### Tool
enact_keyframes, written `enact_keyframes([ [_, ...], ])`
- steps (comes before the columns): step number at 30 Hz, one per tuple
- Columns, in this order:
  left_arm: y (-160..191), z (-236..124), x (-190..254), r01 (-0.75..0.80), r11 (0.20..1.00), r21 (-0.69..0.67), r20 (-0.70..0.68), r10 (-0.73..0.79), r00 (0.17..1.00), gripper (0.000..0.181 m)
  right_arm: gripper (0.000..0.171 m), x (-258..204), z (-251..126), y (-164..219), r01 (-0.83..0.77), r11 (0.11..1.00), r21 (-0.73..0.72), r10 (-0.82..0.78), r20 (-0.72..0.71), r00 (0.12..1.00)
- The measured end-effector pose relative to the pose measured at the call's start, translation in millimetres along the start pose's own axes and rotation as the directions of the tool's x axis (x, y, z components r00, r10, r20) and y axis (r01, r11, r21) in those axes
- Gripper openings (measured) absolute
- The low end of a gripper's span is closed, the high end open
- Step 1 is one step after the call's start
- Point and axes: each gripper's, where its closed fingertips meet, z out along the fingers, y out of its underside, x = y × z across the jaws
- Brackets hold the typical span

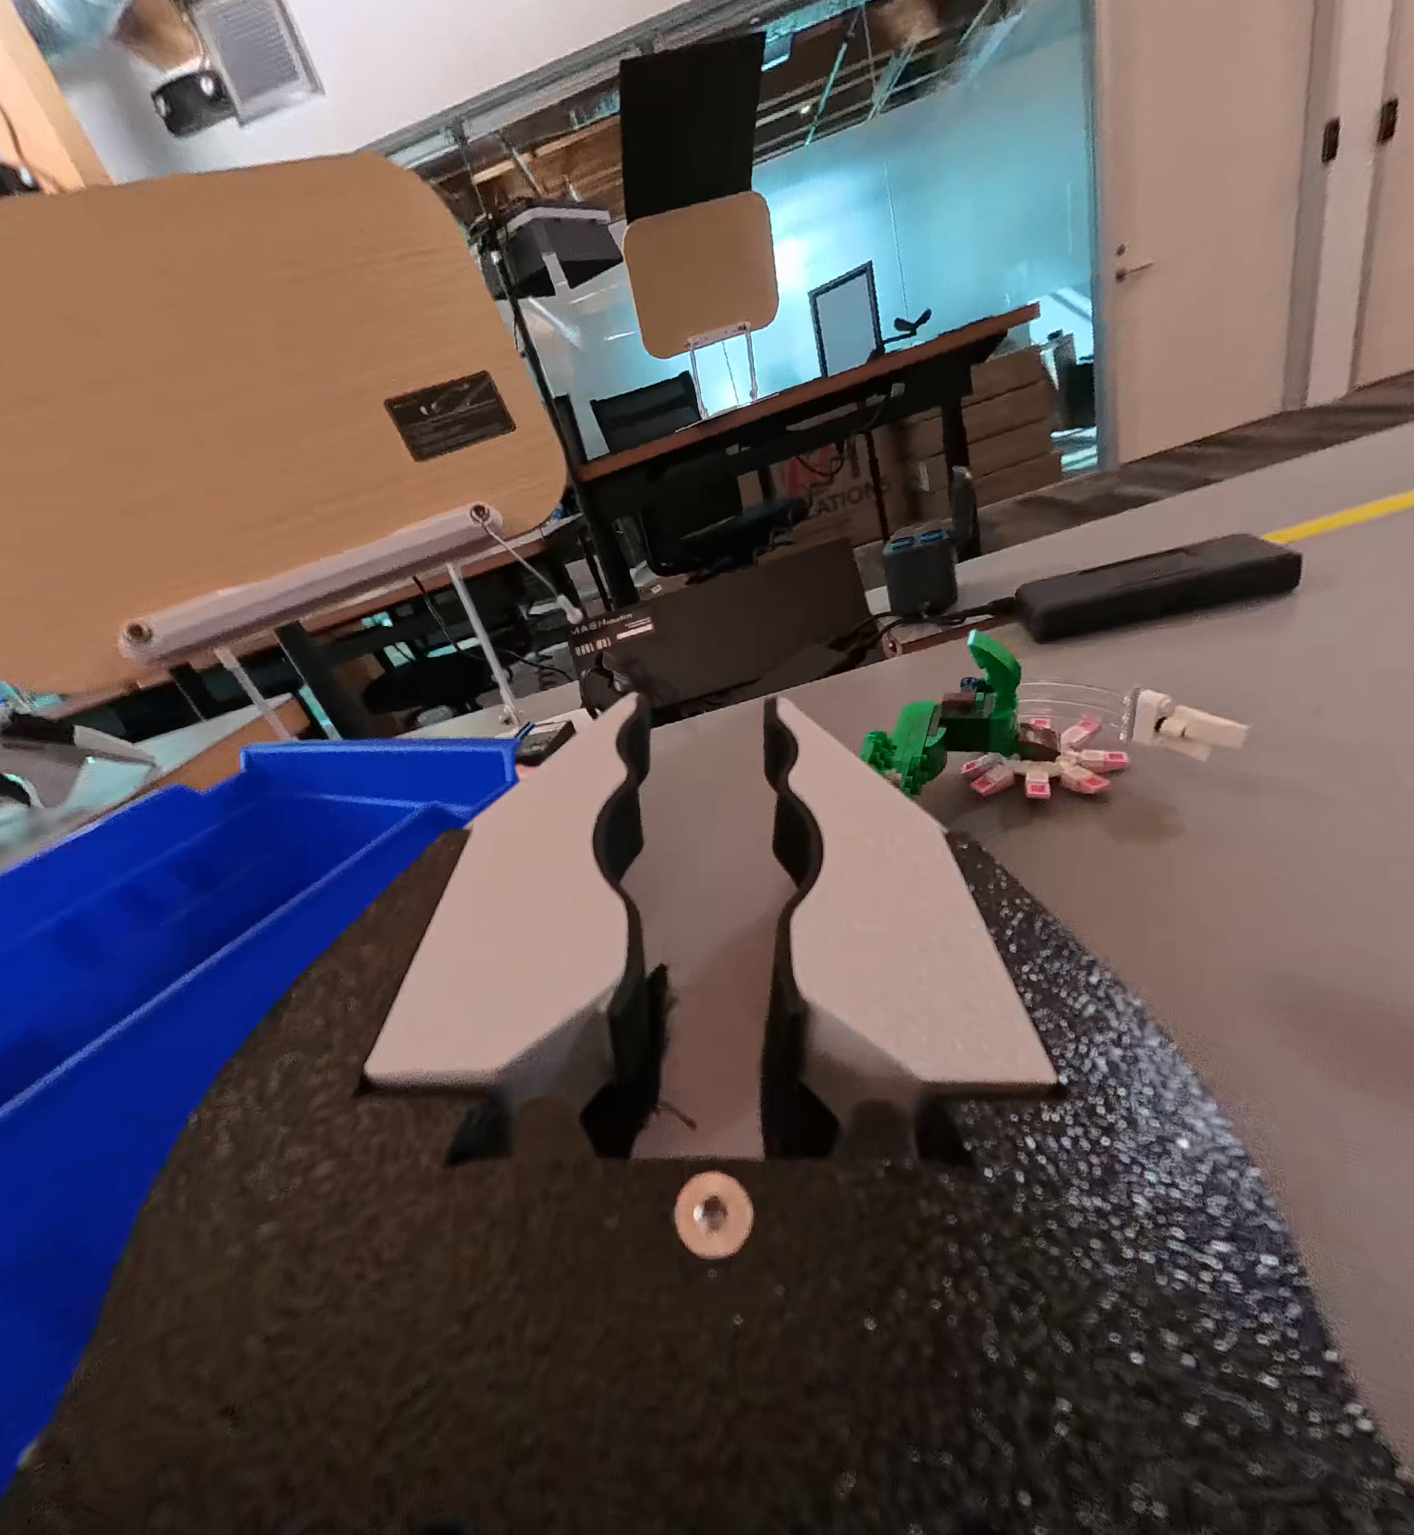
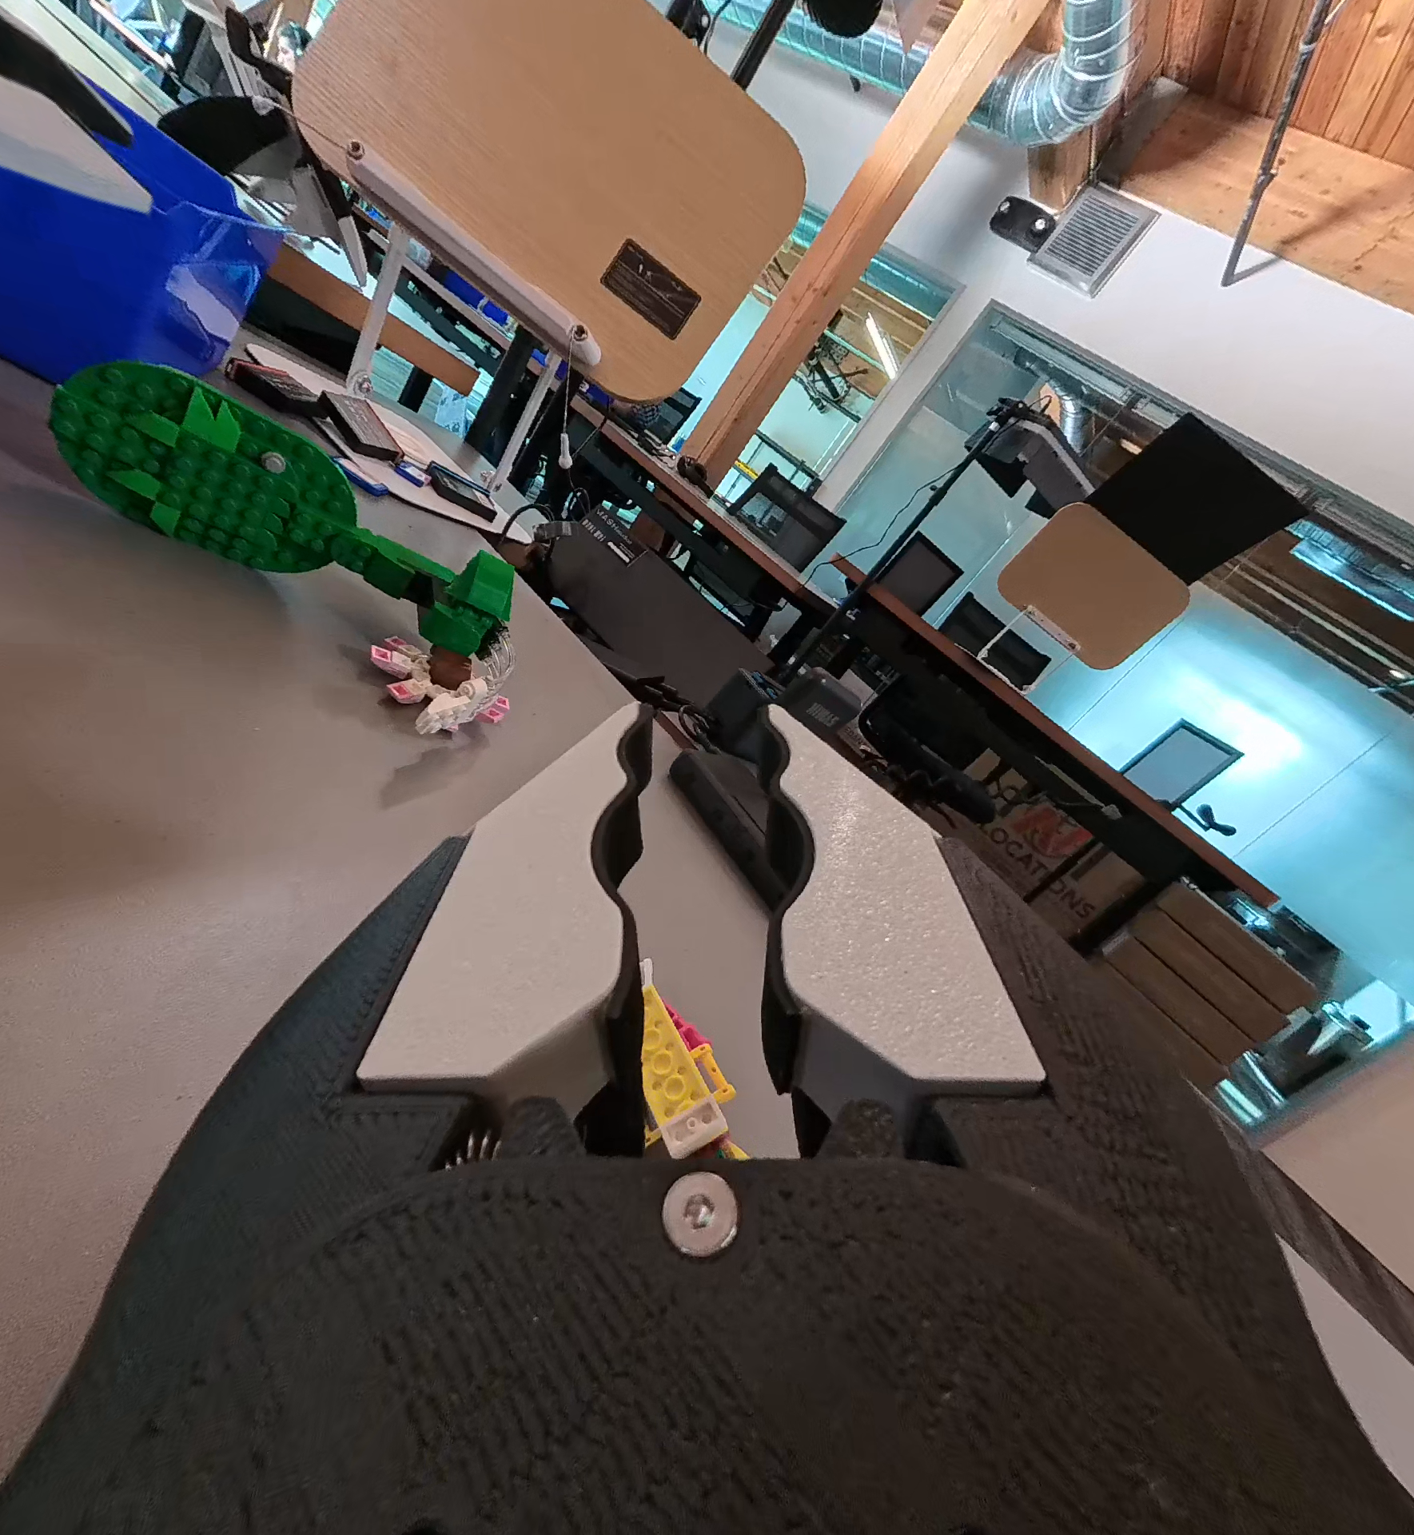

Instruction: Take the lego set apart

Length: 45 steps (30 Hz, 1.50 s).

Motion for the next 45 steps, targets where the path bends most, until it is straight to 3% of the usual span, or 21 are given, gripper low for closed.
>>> enact_keyframes([
  [4,-15,-4,9,-0.132,0.988,0.082,0.001,0.133,0.991,0.024,0.021,-2,0,-1,0.012,1.0,0.007,-0.012,0.009,1.0],
  [6,-26,-7,10,-0.295,0.948,0.118,0.068,0.289,0.955,0.032,0.021,-3,0,-3,0.029,0.999,0.015,-0.029,0.014,0.999],
  [8,-39,-10,17,-0.555,0.821,0.132,0.173,0.532,0.829,0.05,0.027,-6,0,-9,0.068,0.997,0.047,-0.068,0.015,0.998],
  [10,-45,-8,39,-0.719,0.682,0.131,0.174,0.699,0.694,0.07,0.038,-13,-3,-24,0.13,0.985,0.114,-0.132,0.017,0.991],
  [14,-42,2,81,-0.845,0.51,0.16,0.123,0.839,0.529,0.117,0.078,-39,-2,-32,0.299,0.943,0.148,-0.309,0.053,0.95],
  [15,-39,5,86,-0.867,0.475,0.148,0.116,0.862,0.493,0.124,0.089,-44,-1,-32,0.339,0.93,0.146,-0.349,0.055,0.935],
  [18,-30,10,96,-0.894,0.428,0.135,0.074,0.895,0.44,0.131,0.095,-56,0,-31,0.412,0.9,0.146,-0.425,0.071,0.903],
  [24,-28,10,107,-0.876,0.452,0.167,0.03,0.886,0.463,0.132,0.093,-57,2,-22,0.405,0.908,0.108,-0.415,0.1,0.904],
  [27,-29,10,108,-0.857,0.485,0.175,0.021,0.868,0.495,0.127,0.079,-40,2,-19,0.375,0.924,0.073,-0.379,0.049,0.924],
  [32,-35,5,107,-0.73,0.649,0.213,-0.031,0.751,0.659,0.112,0.076,37,-15,11,0.132,0.987,-0.087,-0.145,-0.165,0.976],
  [35,-41,1,103,-0.601,0.766,0.227,-0.067,0.628,0.775,0.101,0.066,65,-34,30,-0.014,0.992,-0.125,-0.013,-0.216,0.976],
  [37,-42,0,100,-0.514,0.826,0.23,-0.103,0.546,0.831,0.089,0.06,65,-37,38,-0.08,0.988,-0.135,0.058,-0.159,0.986],
  [40,-40,-2,106,-0.393,0.889,0.236,-0.202,0.44,0.875,0.078,0.057,39,-32,55,-0.207,0.95,-0.233,0.228,0.07,0.971],
  [42,-43,-8,120,-0.327,0.908,0.263,-0.297,0.399,0.867,0.067,0.058,19,-33,71,-0.285,0.879,-0.382,0.381,0.205,0.902],
  [45,-56,-15,130,-0.234,0.924,0.303,-0.363,0.339,0.868,0.057,0.06,2,-38,88,-0.359,0.763,-0.537,0.555,0.26,0.791],
])
